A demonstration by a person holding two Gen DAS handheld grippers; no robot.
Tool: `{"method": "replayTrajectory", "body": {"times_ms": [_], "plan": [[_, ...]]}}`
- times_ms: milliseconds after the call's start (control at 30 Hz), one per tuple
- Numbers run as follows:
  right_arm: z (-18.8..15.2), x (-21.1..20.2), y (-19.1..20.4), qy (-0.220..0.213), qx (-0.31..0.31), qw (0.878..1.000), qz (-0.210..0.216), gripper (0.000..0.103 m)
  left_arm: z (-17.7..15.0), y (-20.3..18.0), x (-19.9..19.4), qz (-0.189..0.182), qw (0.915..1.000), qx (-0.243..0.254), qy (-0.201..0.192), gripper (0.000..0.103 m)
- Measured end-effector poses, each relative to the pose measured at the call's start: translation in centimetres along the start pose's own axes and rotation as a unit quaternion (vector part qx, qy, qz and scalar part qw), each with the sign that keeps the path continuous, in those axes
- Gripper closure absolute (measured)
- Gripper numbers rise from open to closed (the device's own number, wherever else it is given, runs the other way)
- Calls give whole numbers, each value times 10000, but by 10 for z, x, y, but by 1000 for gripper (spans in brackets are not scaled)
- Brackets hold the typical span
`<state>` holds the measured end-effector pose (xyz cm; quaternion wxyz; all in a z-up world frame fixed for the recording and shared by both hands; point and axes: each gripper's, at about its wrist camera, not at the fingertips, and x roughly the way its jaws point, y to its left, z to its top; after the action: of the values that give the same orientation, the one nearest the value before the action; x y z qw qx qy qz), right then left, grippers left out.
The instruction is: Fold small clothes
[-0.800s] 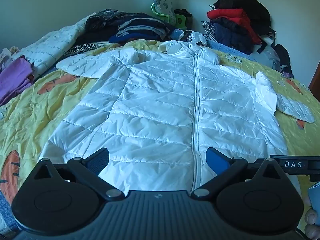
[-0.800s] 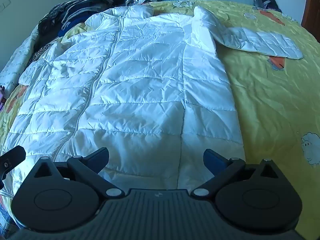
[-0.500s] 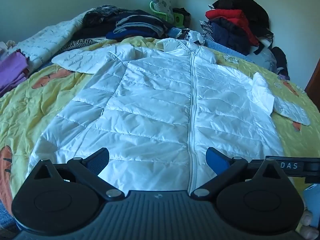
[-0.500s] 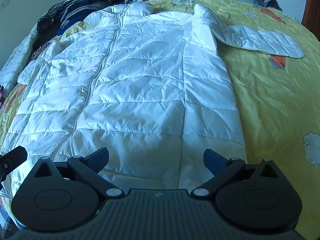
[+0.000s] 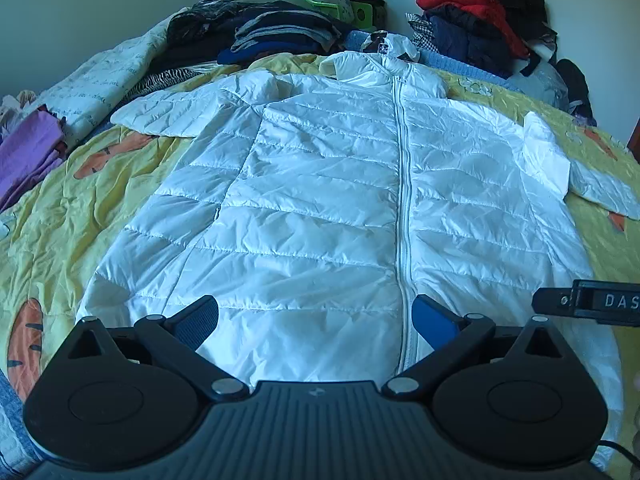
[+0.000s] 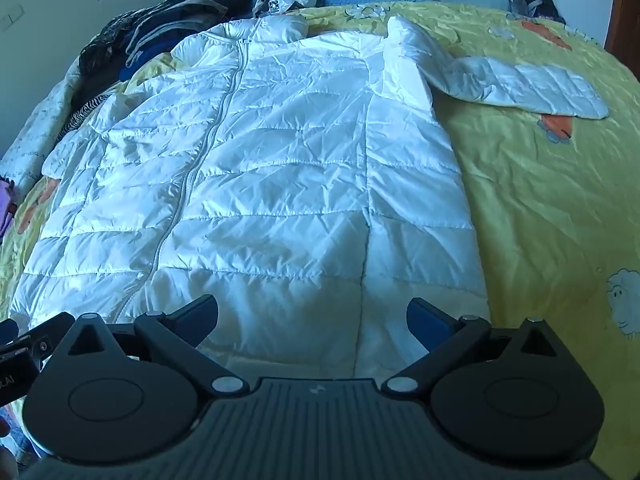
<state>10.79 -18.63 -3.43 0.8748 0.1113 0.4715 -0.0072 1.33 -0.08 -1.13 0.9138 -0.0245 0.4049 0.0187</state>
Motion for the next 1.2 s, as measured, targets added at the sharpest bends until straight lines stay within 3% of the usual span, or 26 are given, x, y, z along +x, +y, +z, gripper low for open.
{"method": "replayTrajectory", "body": {"times_ms": [367, 600, 767, 867, 933, 1067, 1200], "plan": [[12, -13, 6, -208, -519, 9982, 232, 1, 4, 10, 12, 205, 9995, -127, 212, 0], [55, -36, -4, -452, -645, 9882, 1310, 1, 17, 14, 31, 340, 9989, -120, 315, 0], [117, -43, -14, -951, -572, 9750, 1926, 1, 43, 21, 49, 566, 9984, -5, 12, 0], [162, -39, -21, -1639, -783, 9623, 2023, 0, 59, 30, 73, 653, 9976, -25, -230, 0], [195, -25, -28, -2050, -829, 9579, 1830, 0, 65, 38, 95, 618, 9974, -58, -359, 0], [262, 40, -39, -1821, -744, 9685, 1525, 0, 72, 51, 139, 745, 9968, -169, -233, 0], [320, 112, -52, -1404, -321, 9750, 1690, 0, 62, 61, 161, 538, 9976, -270, -351, 0]]}}
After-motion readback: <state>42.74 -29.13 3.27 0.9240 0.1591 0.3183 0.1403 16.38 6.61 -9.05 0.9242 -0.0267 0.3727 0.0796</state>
